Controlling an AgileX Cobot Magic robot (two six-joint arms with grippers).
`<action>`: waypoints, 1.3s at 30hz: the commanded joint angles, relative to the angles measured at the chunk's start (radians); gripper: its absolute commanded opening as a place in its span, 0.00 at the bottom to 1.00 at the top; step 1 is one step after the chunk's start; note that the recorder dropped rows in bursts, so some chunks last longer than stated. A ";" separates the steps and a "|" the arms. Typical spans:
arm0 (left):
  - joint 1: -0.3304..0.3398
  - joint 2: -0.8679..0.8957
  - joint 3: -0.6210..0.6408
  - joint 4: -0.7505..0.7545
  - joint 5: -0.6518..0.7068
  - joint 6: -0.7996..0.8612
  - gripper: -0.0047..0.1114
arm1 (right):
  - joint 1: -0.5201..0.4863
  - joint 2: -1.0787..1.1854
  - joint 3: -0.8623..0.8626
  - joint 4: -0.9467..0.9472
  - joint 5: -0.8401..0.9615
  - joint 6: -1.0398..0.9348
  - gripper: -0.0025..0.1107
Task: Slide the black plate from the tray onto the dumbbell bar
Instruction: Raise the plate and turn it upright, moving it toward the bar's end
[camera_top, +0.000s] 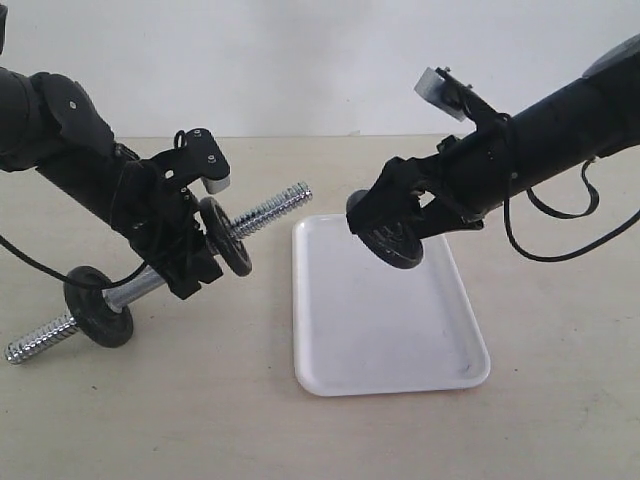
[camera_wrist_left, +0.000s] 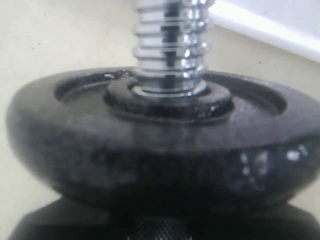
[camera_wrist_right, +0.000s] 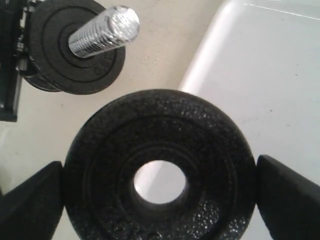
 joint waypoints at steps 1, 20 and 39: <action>0.001 -0.055 -0.018 -0.046 -0.013 0.003 0.08 | -0.018 -0.007 -0.006 0.090 0.063 -0.054 0.02; 0.001 -0.055 -0.018 -0.050 0.045 0.015 0.08 | -0.088 0.086 -0.006 0.297 0.269 -0.177 0.02; 0.001 -0.055 -0.018 -0.050 0.073 0.029 0.08 | -0.158 0.092 -0.035 0.348 0.269 -0.180 0.02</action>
